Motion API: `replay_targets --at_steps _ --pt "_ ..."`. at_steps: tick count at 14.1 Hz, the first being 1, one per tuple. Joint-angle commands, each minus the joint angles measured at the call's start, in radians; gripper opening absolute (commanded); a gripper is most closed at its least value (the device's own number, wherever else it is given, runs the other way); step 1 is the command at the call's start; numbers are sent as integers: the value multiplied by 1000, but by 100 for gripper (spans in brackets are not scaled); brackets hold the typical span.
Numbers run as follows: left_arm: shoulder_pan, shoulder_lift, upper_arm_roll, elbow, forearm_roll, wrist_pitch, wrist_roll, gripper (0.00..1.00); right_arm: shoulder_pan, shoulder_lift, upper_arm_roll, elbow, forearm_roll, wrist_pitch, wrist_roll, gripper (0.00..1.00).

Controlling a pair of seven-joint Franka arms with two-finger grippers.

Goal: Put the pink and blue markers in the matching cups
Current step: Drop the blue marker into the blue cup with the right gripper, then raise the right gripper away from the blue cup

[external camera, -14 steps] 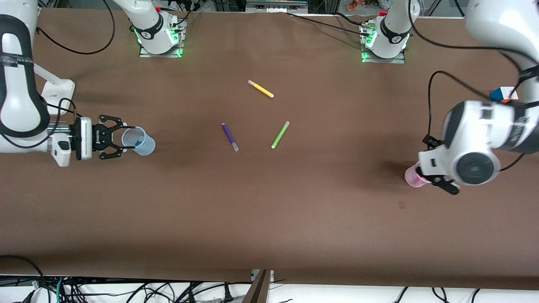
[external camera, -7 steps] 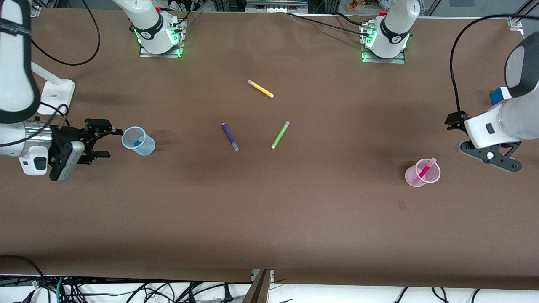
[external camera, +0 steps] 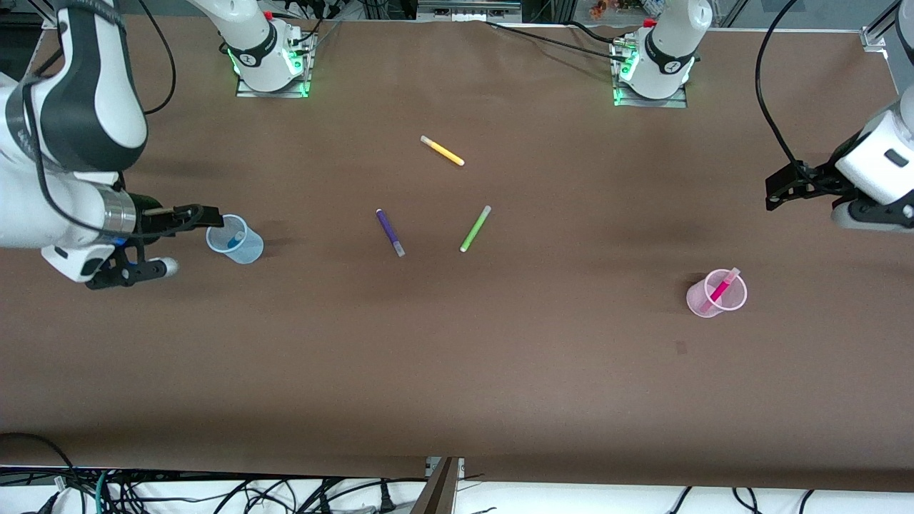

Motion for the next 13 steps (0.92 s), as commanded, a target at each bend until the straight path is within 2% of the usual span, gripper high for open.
replay_targets --at_steps 1,5,8,10,13 --pt "-39 -116 29 -175 -9 97 -71 100 -33 -219 22 -183 -54 4 44 100" --pt "-41 -106 15 -157 -18 80 -66 100 -73 -374 22 -191 -91 -30 46 100" --pt "-42 -99 14 -155 -21 80 -71 100 -75 -379 5 -173 -111 -66 41 100" --pt "-42 -97 14 -146 -23 69 -71 100 -75 -376 25 -158 -136 -108 91 100" --pt "-44 -82 14 -123 -24 39 -72 100 -75 -351 10 -127 -131 -108 100 100"
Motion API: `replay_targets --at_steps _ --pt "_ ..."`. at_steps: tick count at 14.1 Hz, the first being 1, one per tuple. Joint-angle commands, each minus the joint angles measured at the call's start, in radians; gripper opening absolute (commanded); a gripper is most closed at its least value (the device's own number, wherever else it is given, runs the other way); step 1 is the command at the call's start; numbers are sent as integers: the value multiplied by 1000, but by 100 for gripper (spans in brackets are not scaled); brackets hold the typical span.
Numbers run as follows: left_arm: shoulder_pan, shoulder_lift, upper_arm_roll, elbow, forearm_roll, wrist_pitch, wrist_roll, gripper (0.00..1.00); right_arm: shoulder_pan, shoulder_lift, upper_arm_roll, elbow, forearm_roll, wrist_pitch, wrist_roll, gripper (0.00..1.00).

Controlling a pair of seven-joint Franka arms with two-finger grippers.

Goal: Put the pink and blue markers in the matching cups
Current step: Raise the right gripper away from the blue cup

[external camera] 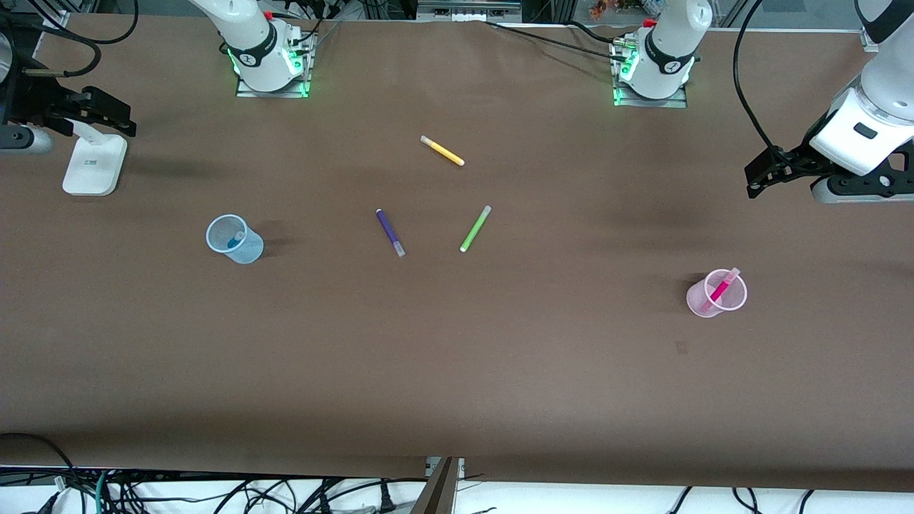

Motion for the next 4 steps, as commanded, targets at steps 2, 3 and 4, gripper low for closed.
replay_targets --at_steps 2,3,4 --pt "-7 25 2 48 -24 -36 -10 100 -8 43 -5 68 -11 -25 14 100" --pt "-10 25 -2 50 -24 -36 -12 100 -6 45 -10 72 -9 -25 14 100" --pt "-11 27 -10 50 -24 -36 -13 100 -5 45 -10 70 -11 -25 14 100"
